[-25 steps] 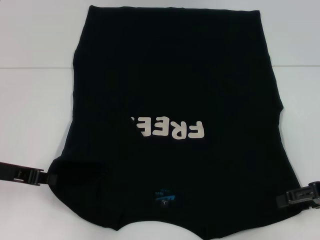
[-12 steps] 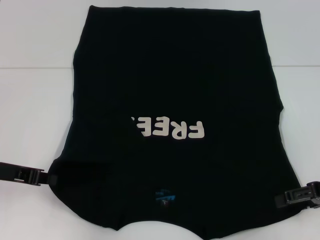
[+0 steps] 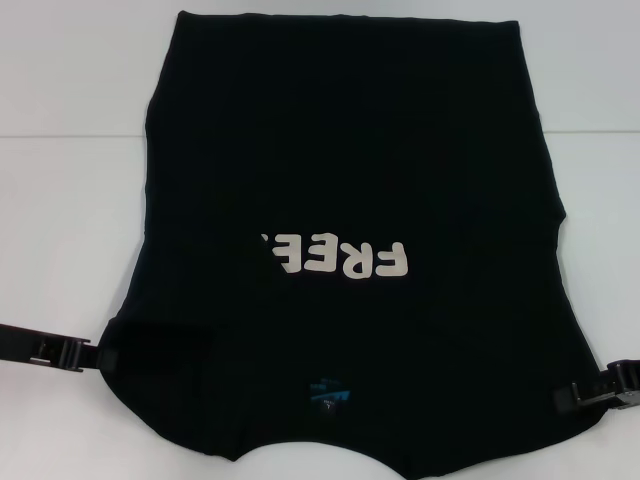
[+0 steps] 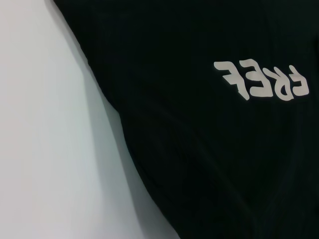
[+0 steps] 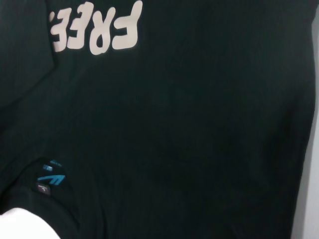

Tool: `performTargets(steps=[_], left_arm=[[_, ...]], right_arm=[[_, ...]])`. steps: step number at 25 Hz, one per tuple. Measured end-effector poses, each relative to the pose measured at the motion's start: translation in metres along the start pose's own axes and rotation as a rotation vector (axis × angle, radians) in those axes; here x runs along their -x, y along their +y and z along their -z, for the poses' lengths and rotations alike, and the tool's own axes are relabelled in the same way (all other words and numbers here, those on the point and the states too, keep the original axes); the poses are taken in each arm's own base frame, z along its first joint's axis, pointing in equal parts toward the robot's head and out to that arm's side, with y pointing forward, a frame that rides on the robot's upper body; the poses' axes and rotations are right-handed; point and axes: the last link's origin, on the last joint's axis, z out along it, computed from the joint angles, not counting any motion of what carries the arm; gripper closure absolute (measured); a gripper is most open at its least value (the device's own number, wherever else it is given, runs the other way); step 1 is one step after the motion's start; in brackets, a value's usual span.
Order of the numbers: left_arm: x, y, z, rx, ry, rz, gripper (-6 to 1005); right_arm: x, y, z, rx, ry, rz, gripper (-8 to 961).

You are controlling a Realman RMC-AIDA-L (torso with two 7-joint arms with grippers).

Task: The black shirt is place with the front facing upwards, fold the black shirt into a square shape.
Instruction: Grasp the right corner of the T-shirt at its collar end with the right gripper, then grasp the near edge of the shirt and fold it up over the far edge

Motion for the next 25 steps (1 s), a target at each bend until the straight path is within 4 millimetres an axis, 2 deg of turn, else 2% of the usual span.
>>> performTargets(steps=[5,11,16,21,25], left_arm=[[-0.0003,0.0008,-0.0025,0.010,-0.007,-0.002,986],[-0.0003,0.0004,-0.0032,0.012,-0.011,-0.003,986],[-0.0005,0.0004,-0.0031,0.013,-0.011,-0.003,986],[-0.0005,-0.0003,-0.0022,0.012,-0.008,-0.001,985],[0.0018,-0.0007,-0.0014,0.016,-0.013,0.005,985]], right_arm=[[0.0008,0.0005,-0.0015,-0.007,0.005,0.003,365],[0.0009,0.0011,-0.0013,-0.003,0.005,0.003,590],[0.0011,0.0012,-0.0007,-0.003,0.005,0.006,859],[0.0013,0.0015,0.0004,0.000,0.002,0.010,907],[0.0013,0.0009,0.0052,0.002,0.009,0.023,908]])
